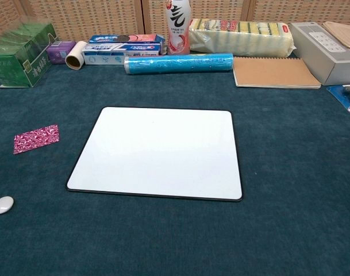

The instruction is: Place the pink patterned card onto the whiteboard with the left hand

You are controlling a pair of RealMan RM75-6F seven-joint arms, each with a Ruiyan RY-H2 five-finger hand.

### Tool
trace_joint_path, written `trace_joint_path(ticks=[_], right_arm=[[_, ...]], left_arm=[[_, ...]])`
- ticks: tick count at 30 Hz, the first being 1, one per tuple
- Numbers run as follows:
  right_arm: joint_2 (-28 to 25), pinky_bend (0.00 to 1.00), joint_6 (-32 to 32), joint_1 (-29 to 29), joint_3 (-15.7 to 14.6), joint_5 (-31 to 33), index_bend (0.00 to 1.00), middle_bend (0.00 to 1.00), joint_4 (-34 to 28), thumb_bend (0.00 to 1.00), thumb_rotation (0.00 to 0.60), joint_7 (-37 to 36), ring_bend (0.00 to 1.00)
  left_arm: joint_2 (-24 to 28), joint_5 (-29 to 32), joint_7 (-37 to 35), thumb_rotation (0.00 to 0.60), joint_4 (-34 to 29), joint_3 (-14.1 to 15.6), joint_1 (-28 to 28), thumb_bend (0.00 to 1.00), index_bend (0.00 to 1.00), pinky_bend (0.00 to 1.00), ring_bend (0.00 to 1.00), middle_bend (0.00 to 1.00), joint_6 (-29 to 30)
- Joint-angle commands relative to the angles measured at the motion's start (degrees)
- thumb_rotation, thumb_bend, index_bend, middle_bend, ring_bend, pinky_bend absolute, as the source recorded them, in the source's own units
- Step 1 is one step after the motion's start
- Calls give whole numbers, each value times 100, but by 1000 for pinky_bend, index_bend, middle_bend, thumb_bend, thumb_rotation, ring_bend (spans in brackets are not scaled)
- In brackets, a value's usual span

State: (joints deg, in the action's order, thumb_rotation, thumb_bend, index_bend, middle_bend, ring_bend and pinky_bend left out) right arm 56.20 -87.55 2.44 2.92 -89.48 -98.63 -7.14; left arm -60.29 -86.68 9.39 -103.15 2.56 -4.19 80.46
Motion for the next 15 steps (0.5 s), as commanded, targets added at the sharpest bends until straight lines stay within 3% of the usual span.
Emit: trace_joint_path(ticks=[1,11,15], right_arm=[[0,0,23,8,-12,-6,103,0,3,105,600,4,0],[11,0,234,69,-31,114,103,0,-46,104,600,88,0],[26,0,321,113,-28,148,102,0,-61,104,600,131,0]], left_arm=[[3,11,-22,600,13,2,-10,89,0,50,0,0,-25],[-59,369,-410,600,147,-201,-359,89,0,49,0,0,-614],[0,883,-931,600,70,-474,-794,90,0,50,0,0,-1373]])
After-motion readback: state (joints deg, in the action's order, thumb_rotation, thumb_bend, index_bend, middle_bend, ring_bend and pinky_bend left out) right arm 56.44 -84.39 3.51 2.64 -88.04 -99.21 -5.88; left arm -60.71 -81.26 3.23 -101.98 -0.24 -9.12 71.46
